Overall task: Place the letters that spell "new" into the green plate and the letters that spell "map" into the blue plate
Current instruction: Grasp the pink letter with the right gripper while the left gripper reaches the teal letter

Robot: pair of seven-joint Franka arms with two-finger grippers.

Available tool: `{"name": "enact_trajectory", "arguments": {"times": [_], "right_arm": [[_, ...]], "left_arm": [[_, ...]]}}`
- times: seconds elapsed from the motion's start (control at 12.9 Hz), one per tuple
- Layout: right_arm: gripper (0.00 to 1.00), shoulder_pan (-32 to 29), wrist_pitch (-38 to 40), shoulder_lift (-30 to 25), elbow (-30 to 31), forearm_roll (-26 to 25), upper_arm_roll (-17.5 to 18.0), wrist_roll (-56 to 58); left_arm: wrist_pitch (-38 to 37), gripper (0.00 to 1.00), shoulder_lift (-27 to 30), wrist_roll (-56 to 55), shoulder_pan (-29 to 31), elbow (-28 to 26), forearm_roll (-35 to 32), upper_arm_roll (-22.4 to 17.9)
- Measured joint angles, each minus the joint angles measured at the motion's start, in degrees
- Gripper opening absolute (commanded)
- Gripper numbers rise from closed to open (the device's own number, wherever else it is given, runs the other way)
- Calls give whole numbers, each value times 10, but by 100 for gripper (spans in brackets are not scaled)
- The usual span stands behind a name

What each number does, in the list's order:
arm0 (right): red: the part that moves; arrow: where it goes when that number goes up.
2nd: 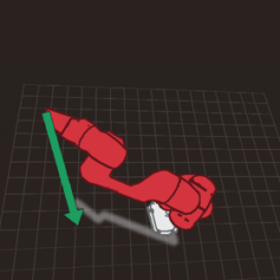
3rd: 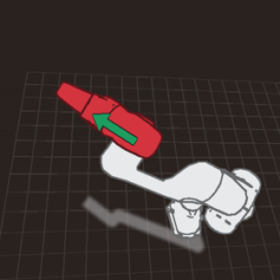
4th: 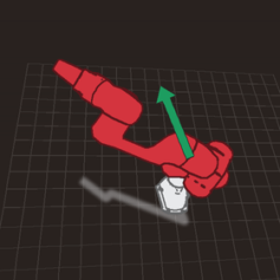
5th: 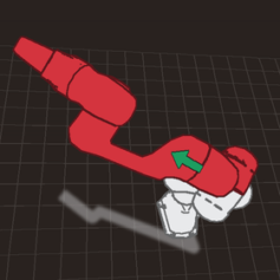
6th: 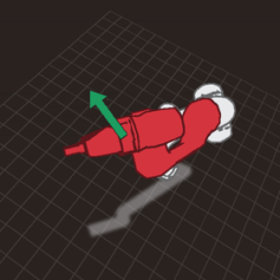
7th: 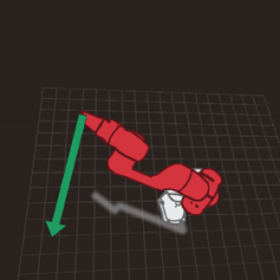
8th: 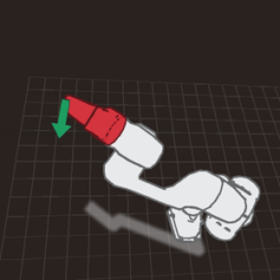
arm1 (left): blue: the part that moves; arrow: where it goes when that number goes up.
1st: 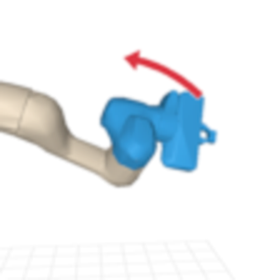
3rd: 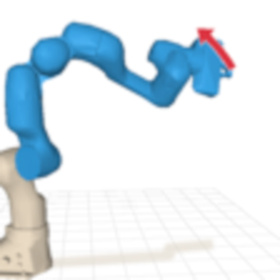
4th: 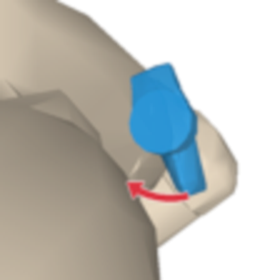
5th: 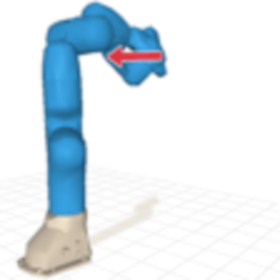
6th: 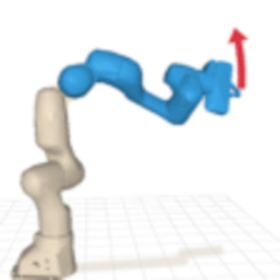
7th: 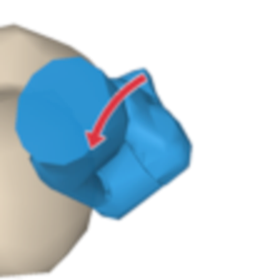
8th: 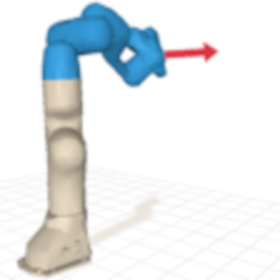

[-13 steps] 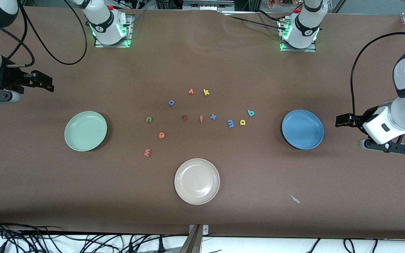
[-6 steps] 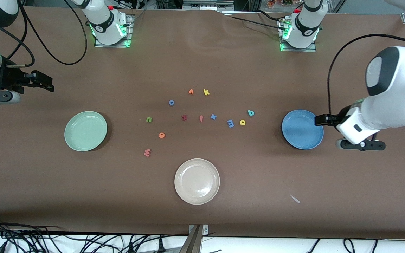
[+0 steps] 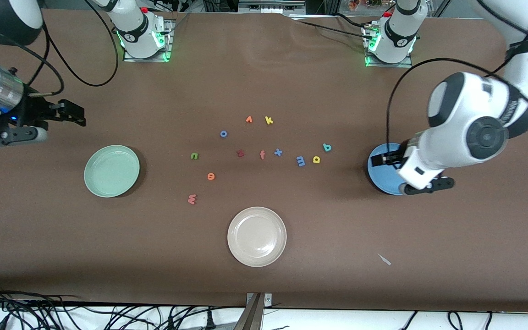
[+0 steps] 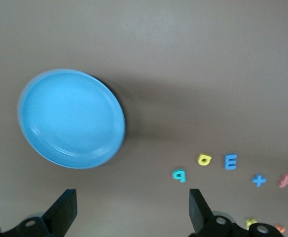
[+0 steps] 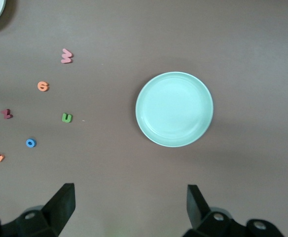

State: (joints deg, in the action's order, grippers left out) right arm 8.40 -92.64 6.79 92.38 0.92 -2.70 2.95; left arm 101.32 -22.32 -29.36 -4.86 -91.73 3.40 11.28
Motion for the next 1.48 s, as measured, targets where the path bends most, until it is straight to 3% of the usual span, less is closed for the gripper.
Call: {"name": "enact_trajectory", "arguments": {"times": [0.23,0.47,0.93,1.24,1.48], "right_arm": [[100,28,-17,49,-1,1,2,0],[100,48,-87,106,-2,8,2,-4],[100,93,-242,201,-3,10,3,-129],[100,121,-327,260,-2,11,3,-226],[100,135,-395,306,2,11,3,-261]], "left_arm": [[58,100,0,-100,0,-65,1,36],[150,100,0,-165,0,-135,1,70],[336,91,1,-200,0,-280,1,108],[411,87,1,-200,-1,-337,1,114],[428,82,-2,-200,-5,-353,1,116]]}}
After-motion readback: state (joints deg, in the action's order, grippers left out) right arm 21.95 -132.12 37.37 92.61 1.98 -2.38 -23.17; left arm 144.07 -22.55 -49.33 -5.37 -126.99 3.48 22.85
